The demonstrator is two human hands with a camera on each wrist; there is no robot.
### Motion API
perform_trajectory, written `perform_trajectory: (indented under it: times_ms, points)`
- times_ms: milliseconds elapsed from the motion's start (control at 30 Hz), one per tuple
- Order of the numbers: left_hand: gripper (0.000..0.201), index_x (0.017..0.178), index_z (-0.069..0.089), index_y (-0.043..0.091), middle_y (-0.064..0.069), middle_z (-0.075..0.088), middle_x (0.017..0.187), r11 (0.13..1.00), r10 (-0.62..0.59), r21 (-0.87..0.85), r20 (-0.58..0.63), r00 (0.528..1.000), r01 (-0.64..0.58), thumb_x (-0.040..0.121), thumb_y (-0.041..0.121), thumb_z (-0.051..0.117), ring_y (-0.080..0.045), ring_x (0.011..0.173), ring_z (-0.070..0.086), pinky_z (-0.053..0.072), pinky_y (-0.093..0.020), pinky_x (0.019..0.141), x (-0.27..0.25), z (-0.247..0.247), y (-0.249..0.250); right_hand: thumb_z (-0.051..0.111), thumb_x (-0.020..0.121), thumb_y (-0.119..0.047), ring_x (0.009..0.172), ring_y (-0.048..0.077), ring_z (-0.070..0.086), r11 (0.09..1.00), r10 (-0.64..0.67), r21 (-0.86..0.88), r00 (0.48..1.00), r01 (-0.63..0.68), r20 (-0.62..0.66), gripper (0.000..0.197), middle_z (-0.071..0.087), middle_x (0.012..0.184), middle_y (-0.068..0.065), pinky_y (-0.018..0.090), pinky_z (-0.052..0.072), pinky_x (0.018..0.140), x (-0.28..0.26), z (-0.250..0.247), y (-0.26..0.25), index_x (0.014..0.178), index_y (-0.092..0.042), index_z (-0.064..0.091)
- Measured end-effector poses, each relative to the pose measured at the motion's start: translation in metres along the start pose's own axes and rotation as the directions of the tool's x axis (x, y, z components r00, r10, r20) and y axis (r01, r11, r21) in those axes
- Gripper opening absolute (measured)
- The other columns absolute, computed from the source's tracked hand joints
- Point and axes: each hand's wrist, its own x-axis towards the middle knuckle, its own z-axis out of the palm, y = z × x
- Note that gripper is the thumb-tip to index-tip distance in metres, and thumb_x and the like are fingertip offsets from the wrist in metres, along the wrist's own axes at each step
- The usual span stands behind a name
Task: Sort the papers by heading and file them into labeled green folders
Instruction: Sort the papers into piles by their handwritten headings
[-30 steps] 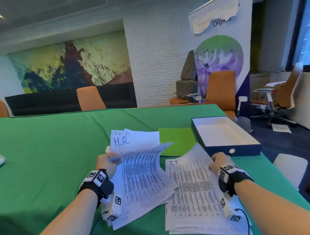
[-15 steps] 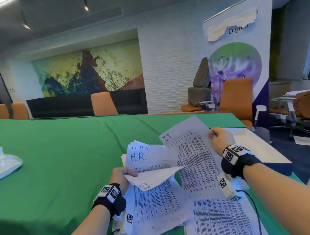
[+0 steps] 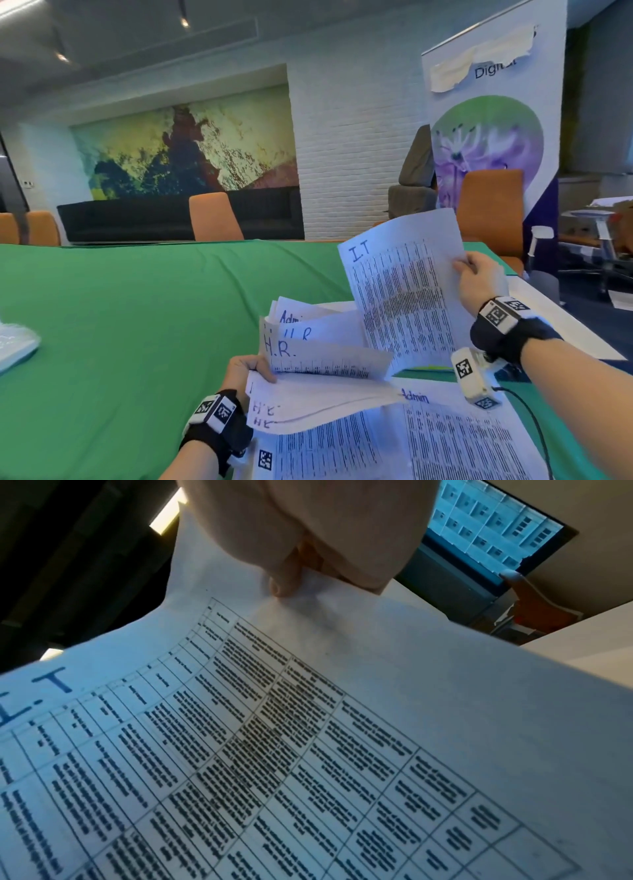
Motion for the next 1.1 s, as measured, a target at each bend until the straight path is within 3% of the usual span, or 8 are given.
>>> perform_trajectory:
  times_ms: [167,300,367,600,767,900,1000,1100]
  points:
    - [0.026,0.025,0.044,0.008,-0.006,0.041,0.038,0.999,-0.022,0.023,-0.033,0.999,0.023,0.035,-0.015,0.041,-0.019,0.034,0.039,0.041,-0.020,0.040,0.015,-0.012,-0.011,0.050,0.094,-0.011,0.087,0.029,0.058,0.999,-0.001,0.038,1.000,0.001,0.006,0.013,0.064,0.094,0.011,0.037,0.045,0.080,0.007,0.002,0.002,0.094,-0.012,0.063]
    - [0.020,0.033,0.046,0.006,-0.020,0.042,0.080,0.995,-0.103,0.013,-0.016,0.995,0.103,0.022,-0.008,0.056,-0.039,0.073,0.041,0.043,-0.042,0.064,0.031,-0.024,-0.026,0.051,0.095,-0.008,0.063,0.019,0.053,0.990,-0.025,0.137,0.996,0.013,0.086,0.014,0.060,0.075,0.005,0.023,0.046,0.057,-0.003,0.003,0.001,0.088,-0.014,0.061]
    - [0.025,0.036,0.045,0.005,-0.021,0.041,0.085,0.993,-0.118,-0.001,0.001,0.993,0.118,0.019,-0.006,0.059,-0.041,0.077,0.040,0.041,-0.048,0.067,0.038,-0.030,-0.036,0.050,0.095,-0.007,0.060,0.014,0.051,0.987,-0.010,0.158,0.992,-0.010,0.124,0.014,0.060,0.075,0.003,0.024,0.042,0.054,-0.009,0.004,0.001,0.090,-0.014,0.062]
    - [0.019,0.032,0.048,0.001,-0.005,0.042,0.050,0.999,-0.027,0.043,-0.012,1.000,0.028,0.042,-0.015,0.049,-0.027,0.057,0.041,0.045,-0.030,0.053,0.020,-0.012,-0.029,0.050,0.096,-0.009,0.066,0.023,0.055,0.983,0.068,0.161,0.986,-0.093,0.154,0.024,0.063,0.080,0.009,0.034,0.047,0.068,-0.015,0.002,0.011,0.077,-0.019,0.060]
    - [0.037,0.058,0.061,0.003,-0.004,0.053,0.059,0.931,0.132,0.341,0.025,0.991,-0.133,0.079,-0.025,0.046,-0.017,0.057,0.045,0.045,-0.016,0.045,0.003,0.000,-0.026,0.053,0.094,-0.007,0.072,0.025,0.058,0.980,0.087,0.154,0.972,-0.122,0.217,0.016,0.065,0.081,0.014,0.044,0.051,0.070,-0.024,0.009,0.017,0.083,-0.012,0.064]
    - [0.027,0.083,0.064,0.012,0.008,0.062,0.072,0.857,0.157,0.493,0.027,0.987,-0.150,0.078,-0.015,0.061,-0.023,0.080,0.058,0.045,-0.026,0.069,0.007,-0.006,-0.031,0.054,0.094,-0.007,0.073,0.024,0.059,0.987,0.079,0.125,0.979,-0.104,0.187,0.018,0.067,0.083,0.016,0.050,0.054,0.072,-0.029,0.012,0.027,0.083,-0.016,0.065]
    - [0.033,0.070,0.065,0.022,0.014,0.064,0.063,0.844,0.150,0.517,0.028,0.988,-0.143,0.075,-0.011,0.067,-0.022,0.073,0.060,0.044,-0.019,0.061,0.007,-0.006,-0.033,0.054,0.093,-0.005,0.075,0.028,0.062,0.987,0.083,0.119,0.971,-0.112,0.224,0.023,0.070,0.085,0.017,0.053,0.054,0.075,-0.029,0.013,0.033,0.080,-0.020,0.065]
    - [0.031,0.066,0.064,0.018,0.003,0.064,0.064,0.844,0.148,0.523,-0.010,0.989,-0.121,0.075,-0.012,0.066,-0.021,0.065,0.055,0.041,-0.018,0.056,0.009,-0.006,-0.035,0.057,0.091,-0.003,0.075,0.027,0.063,0.990,0.064,0.102,0.953,-0.098,0.297,0.026,0.069,0.080,0.014,0.047,0.054,0.075,-0.032,0.013,0.033,0.077,-0.024,0.065]
